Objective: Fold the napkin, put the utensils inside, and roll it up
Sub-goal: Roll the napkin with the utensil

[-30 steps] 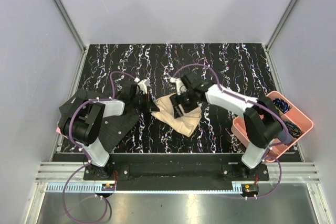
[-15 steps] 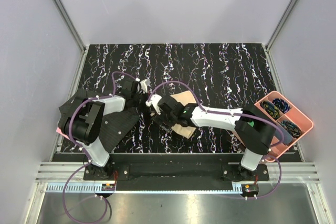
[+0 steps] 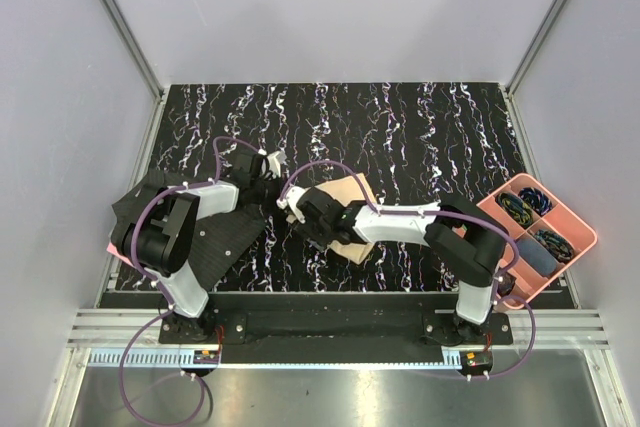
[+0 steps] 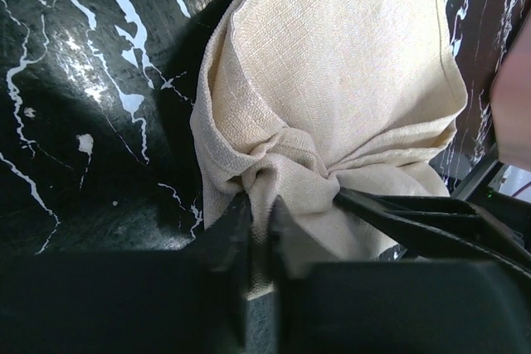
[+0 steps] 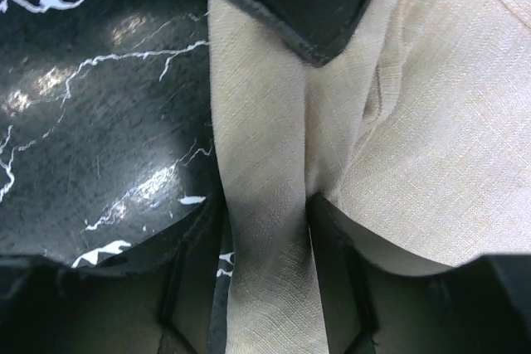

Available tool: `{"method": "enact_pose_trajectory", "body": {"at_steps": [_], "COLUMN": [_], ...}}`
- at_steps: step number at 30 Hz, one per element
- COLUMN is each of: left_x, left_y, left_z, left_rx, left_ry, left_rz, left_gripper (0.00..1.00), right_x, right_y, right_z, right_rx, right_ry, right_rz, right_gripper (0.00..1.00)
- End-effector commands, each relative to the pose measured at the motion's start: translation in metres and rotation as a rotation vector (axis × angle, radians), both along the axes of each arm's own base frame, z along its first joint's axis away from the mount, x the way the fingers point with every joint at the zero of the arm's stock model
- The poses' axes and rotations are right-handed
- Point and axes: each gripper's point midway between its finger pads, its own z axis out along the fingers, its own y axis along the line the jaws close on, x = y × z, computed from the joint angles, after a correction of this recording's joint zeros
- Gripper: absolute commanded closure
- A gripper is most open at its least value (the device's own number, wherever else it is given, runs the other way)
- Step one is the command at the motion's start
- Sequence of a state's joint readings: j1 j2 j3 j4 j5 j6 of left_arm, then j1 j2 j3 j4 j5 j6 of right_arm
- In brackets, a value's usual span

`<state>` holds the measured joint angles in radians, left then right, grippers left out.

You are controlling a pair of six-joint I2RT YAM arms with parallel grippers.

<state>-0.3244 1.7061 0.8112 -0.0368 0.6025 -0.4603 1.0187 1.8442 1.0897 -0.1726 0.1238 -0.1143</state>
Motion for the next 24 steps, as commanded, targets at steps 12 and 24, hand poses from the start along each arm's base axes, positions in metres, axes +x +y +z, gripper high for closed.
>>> {"method": "enact_pose_trajectory", "body": {"at_steps": [12,24], "left_x": [0.024,0.019], "left_y": [0.023,0.029], "left_z": [0.034,0.056], "left_rx": [0.054,-0.027], "left_ry": [-0.146,-0.314], "left_rz": [0.111,0.128], "left_gripper": [0.31,0.25], "right_x": [-0.018,-0.027], "right_y": [-0.019,-0.014], "right_z": [-0.017,-0.001], "right_rx": [0.139,0.362], "right_ry": [0.394,0.642], "right_rz": [-0.091,-0.002], "right_gripper": [0.68,0.68]}}
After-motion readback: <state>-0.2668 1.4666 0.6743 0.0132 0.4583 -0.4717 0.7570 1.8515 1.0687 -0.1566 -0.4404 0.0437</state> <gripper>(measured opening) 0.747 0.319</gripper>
